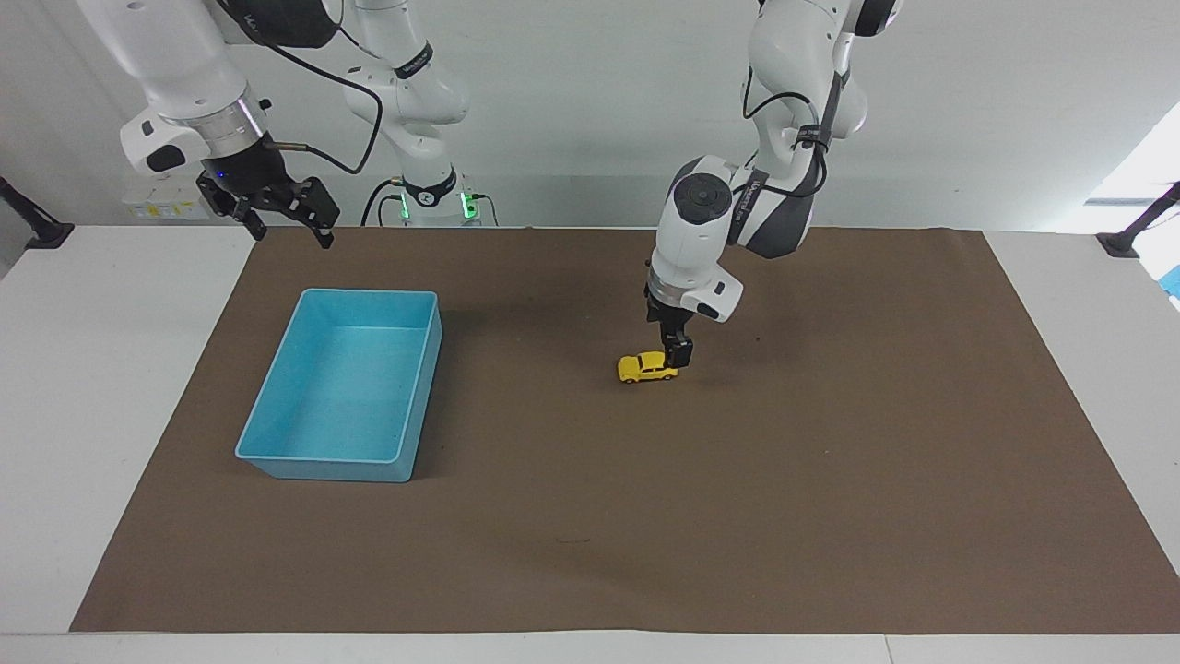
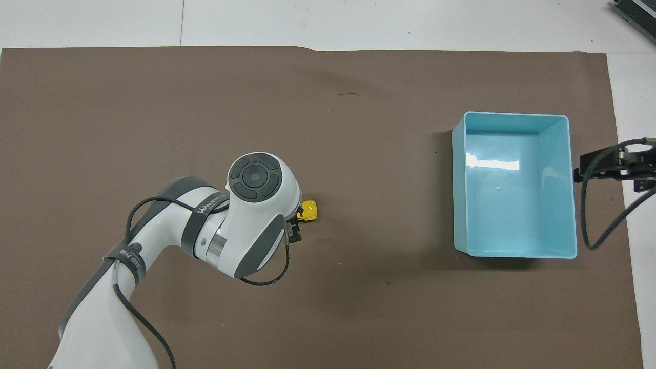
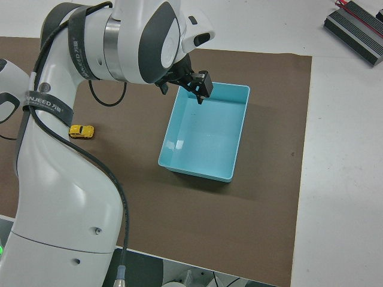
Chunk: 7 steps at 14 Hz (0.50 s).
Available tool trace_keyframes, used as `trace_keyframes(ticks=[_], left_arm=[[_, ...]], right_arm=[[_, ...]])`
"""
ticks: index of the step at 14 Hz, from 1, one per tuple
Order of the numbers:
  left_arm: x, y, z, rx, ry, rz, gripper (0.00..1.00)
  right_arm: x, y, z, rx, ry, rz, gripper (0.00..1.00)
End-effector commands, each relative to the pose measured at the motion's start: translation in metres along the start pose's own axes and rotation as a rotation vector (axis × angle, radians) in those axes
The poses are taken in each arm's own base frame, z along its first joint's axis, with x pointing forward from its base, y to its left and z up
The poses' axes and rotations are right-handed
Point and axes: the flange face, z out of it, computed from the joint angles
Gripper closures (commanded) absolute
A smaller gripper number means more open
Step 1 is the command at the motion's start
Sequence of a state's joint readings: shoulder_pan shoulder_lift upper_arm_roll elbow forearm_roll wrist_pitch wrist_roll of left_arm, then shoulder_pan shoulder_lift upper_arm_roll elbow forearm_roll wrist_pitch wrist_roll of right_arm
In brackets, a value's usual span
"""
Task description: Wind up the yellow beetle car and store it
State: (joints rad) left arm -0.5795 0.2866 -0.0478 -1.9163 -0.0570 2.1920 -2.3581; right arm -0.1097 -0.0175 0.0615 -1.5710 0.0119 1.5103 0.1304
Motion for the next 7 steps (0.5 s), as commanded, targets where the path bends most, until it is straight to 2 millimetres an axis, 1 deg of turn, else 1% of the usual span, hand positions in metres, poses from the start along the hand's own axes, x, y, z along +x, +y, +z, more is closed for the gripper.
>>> trace_keyframes(ticks=[1, 2, 3, 7], left_arm=[[-0.004, -0.006, 0.020, -0.028, 0.006, -0.003, 0.00], [-0.005, -0.008, 0.024, -0.030, 0.004, -0.006, 0.00], [-0.005, -0.008, 0.035, -0.023, 0.013, -0.006, 0.00], [-0.005, -0.008, 0.037, -0.030, 0.022, 0.013, 0.00]], right_arm=[[0.001, -0.001, -0.002, 0.013, -0.003, -0.009, 0.00], [0.001, -0.001, -0.002, 0.011, -0.003, -0.009, 0.00], [0.001, -0.001, -0.002, 0.013, -0.003, -0.009, 0.00], [0.001, -0.001, -0.002, 0.013, -0.003, -0.009, 0.00]])
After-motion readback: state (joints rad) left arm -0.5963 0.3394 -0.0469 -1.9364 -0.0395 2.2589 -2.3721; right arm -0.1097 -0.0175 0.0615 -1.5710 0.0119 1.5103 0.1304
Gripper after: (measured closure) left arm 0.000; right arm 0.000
